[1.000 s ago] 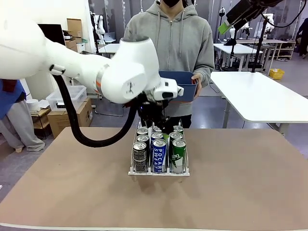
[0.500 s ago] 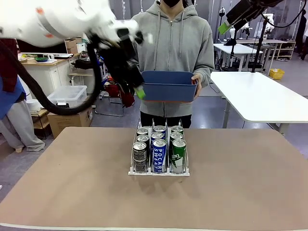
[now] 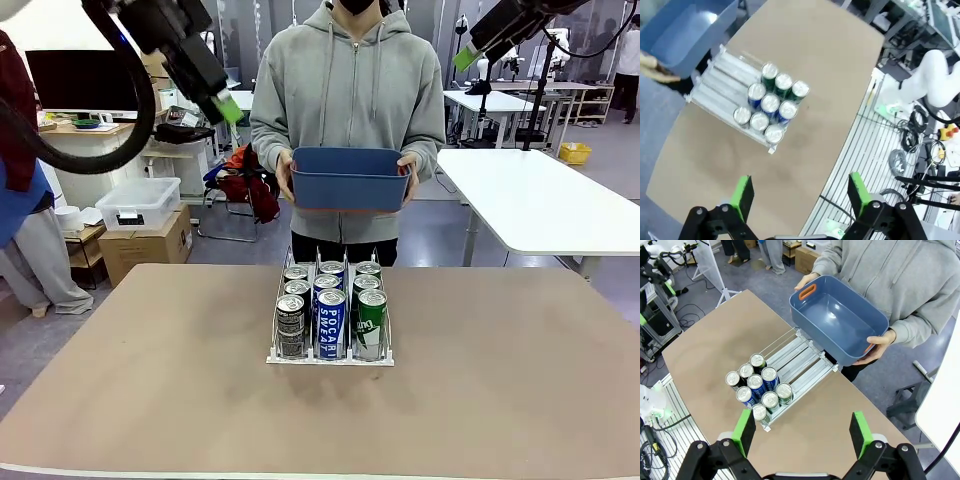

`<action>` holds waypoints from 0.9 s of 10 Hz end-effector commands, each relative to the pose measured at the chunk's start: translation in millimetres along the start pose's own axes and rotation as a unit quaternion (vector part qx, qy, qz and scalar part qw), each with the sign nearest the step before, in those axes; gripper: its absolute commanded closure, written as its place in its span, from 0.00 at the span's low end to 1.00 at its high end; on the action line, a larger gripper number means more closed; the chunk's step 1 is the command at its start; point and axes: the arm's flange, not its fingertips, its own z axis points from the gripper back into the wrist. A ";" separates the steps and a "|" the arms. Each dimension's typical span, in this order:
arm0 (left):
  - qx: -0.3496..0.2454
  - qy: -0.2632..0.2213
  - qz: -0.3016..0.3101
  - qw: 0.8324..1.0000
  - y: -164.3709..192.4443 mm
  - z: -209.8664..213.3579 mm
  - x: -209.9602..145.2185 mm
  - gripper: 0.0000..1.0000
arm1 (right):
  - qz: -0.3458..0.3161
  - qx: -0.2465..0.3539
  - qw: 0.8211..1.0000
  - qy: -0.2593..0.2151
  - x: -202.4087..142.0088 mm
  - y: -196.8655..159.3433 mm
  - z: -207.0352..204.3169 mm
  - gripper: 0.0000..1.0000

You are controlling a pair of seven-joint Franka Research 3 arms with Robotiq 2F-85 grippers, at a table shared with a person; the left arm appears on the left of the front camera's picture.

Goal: Fill the beverage cans into the dispenser.
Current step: Place the picked Ionic drink in the line of the Automatic Can Dispenser with the same cans.

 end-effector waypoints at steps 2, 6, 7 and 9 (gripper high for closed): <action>-0.015 -0.041 -0.030 0.999 -8.3 39.9 -4.9 0.00 | 0.001 0.001 1.000 0.001 -3.4 1.6 0.4 0.00; 0.074 -0.071 -0.078 0.992 -37.9 70.9 -18.3 0.00 | 0.001 0.001 1.000 0.001 -3.4 1.6 0.4 0.00; 0.086 -0.074 -0.089 0.989 -38.5 72.5 -17.9 0.00 | 0.001 0.001 1.000 0.001 -3.4 1.6 0.4 0.00; 0.119 -0.097 -0.097 0.983 -44.0 71.7 -19.4 0.00 | 0.001 0.001 1.000 0.001 -3.4 1.6 0.4 0.00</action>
